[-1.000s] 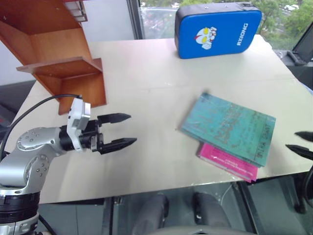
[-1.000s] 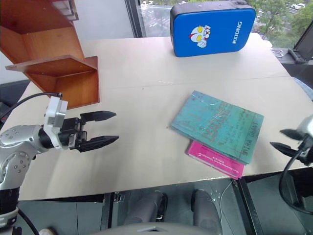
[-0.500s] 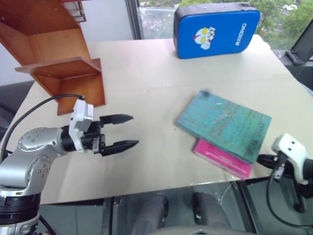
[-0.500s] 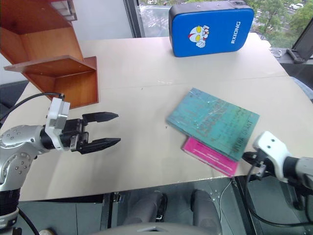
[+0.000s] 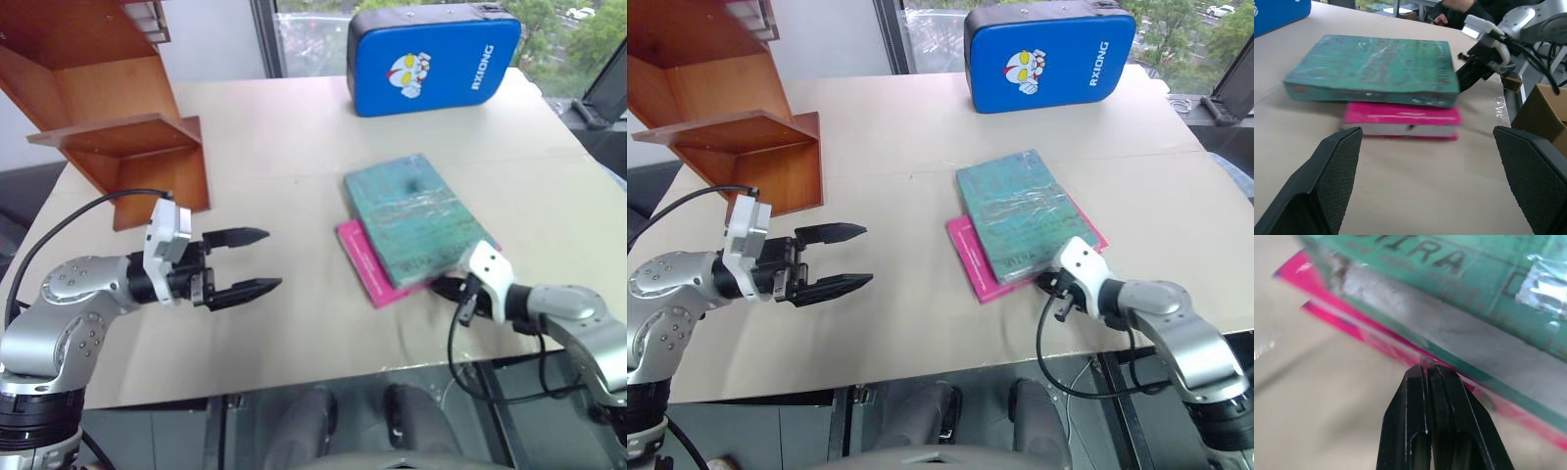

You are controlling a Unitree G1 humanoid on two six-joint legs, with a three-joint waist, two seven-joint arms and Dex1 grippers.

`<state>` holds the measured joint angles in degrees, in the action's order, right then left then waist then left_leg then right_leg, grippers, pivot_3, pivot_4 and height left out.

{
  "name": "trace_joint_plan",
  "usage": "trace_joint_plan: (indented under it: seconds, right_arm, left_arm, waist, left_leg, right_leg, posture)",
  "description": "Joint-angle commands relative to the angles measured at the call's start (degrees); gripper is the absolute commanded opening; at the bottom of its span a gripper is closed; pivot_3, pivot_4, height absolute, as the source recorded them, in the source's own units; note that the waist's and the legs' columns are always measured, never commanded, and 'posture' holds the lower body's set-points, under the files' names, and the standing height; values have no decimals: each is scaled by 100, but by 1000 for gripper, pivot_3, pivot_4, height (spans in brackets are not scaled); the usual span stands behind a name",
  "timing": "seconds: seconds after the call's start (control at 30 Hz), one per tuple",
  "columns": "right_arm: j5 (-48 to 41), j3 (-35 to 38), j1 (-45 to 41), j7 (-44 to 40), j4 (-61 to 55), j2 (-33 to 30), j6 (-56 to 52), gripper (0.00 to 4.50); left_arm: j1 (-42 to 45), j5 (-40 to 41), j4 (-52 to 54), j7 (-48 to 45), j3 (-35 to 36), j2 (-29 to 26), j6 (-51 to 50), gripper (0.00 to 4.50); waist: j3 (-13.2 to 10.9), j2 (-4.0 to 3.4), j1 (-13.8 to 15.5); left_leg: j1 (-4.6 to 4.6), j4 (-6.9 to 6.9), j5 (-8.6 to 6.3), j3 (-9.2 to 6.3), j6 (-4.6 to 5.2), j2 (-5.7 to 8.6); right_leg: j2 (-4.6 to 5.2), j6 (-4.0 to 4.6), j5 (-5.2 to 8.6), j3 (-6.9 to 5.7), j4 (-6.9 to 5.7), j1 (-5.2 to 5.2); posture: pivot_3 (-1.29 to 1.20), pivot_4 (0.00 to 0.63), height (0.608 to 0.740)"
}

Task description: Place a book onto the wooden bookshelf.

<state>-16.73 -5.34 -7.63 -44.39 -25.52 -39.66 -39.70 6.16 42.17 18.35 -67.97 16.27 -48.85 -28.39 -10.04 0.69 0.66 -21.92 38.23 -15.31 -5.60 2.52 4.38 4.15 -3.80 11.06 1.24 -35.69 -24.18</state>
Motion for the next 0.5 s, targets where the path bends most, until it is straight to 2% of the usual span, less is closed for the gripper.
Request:
trace_joint_plan:
  seconds: [0.03,0.1,0.2,0.27,0.4,0.47,0.5]
  right_arm:
    - [-163,109,41,-35,-415,-39,32,168]
    - [-461,439,299,-132,-917,-141,-25,168]
    - [-1478,1251,313,51,-1778,-44,-665,168]
    - [-2431,1808,-138,398,-1965,37,-1296,168]
    - [-3391,2336,-1326,972,-1676,-102,-2035,168]
    - [-3561,2384,-1727,1170,-1284,-159,-2290,168]
    - [-3301,2252,-1855,1328,-1049,-229,-2312,168]
  left_arm:
    - [33,157,207,144,78,61,-40,4500]
    - [1,142,206,188,73,90,-24,4500]
    - [-31,132,206,261,40,160,-8,4500]
    - [-24,116,203,281,0,193,12,4500]
    - [26,79,168,297,-57,222,57,4500]
    - [40,63,158,307,-64,231,83,4500]
    - [42,59,156,322,-57,235,92,4500]
  waist:
    - [0,0,26]
    - [0,0,30]
    - [-3,-4,21]
    - [-3,-3,-40]
    - [-5,-4,-43]
    - [-4,-4,-32]
    - [-4,-2,-21]
  left_leg:
    - [-2,0,0,-2,-1,0]
    - [-6,1,1,-6,-4,5]
    - [-21,0,-2,-7,-5,6]
    - [-25,0,-3,-3,-7,4]
    - [-21,-1,-16,4,9,-6]
    - [-21,-1,-15,5,8,-10]
    - [-21,-1,-15,4,8,-10]
  right_leg:
    - [1,0,0,-1,0,0]
    - [3,1,-1,-5,0,-2]
    - [5,1,-1,-3,-1,-19]
    - [7,1,-2,8,-3,-30]
    - [7,2,-2,14,-10,-34]
    - [5,3,-3,13,-11,-34]
    - [4,4,-3,12,-11,-33]
  posture:
    - [0,150,736]
    - [0,150,736]
    - [0,150,736]
    - [0,150,736]
    - [0,150,736]
    - [0,150,736]
    - [0,150,736]
